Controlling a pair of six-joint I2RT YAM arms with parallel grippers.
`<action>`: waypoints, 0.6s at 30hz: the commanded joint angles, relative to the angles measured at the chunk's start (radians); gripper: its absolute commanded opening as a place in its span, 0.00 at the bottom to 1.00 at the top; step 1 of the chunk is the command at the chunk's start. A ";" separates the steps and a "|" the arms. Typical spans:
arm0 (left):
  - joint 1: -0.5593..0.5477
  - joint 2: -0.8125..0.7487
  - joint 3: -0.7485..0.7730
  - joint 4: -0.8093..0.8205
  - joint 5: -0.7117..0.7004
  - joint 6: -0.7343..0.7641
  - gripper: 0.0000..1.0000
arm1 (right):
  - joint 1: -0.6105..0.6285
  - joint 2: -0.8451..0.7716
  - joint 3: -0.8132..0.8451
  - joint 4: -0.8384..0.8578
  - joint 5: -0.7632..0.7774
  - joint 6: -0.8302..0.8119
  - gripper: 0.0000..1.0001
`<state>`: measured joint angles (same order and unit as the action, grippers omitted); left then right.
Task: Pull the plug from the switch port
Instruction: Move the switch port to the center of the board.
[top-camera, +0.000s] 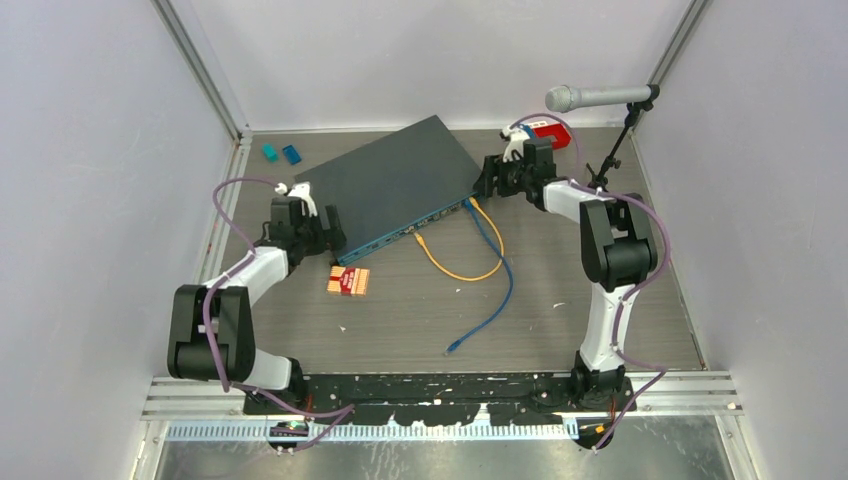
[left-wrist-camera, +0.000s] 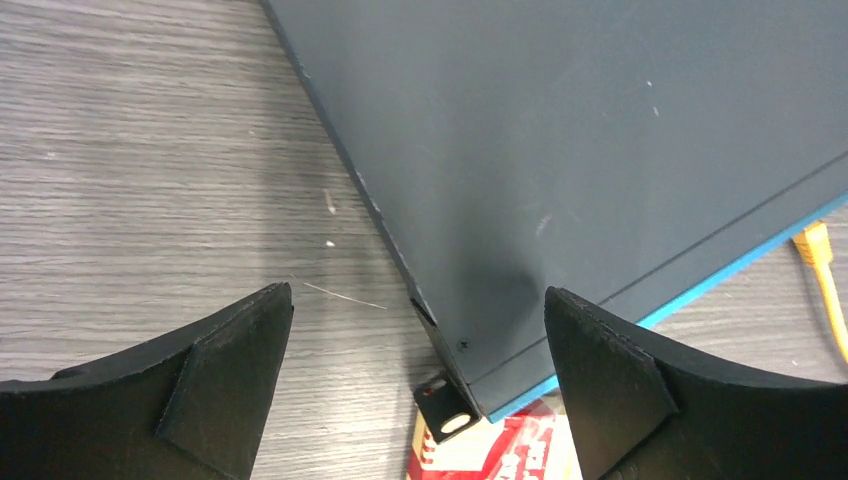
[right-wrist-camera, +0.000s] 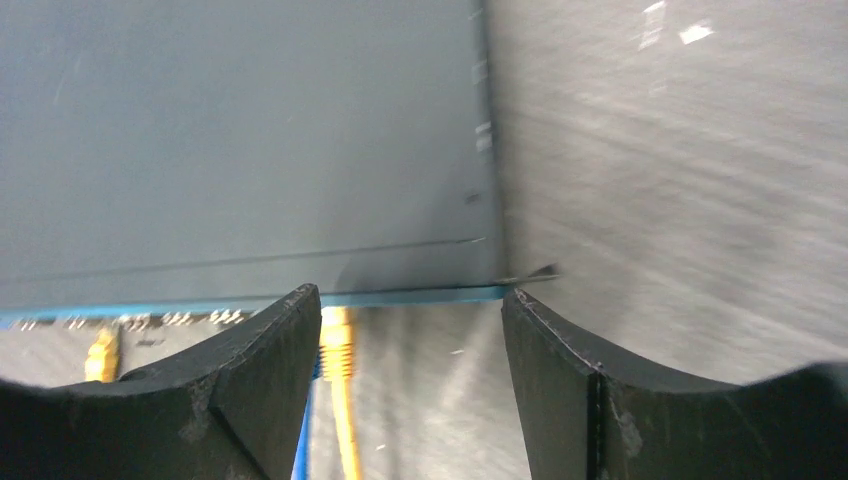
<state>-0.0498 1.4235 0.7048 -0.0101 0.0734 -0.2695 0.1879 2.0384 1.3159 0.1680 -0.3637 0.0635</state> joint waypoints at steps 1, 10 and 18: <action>0.007 0.007 0.060 -0.068 0.115 -0.021 1.00 | 0.086 -0.029 0.005 -0.131 -0.169 0.003 0.71; 0.008 0.042 0.114 -0.202 0.319 0.053 0.99 | 0.079 -0.019 0.066 -0.189 -0.149 -0.097 0.72; 0.007 0.003 0.114 -0.253 0.377 0.157 0.90 | 0.095 -0.117 0.064 -0.285 -0.040 -0.272 0.75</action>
<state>-0.0498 1.4639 0.7883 -0.2287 0.3977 -0.1905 0.2611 2.0285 1.3560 -0.0597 -0.4171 -0.0849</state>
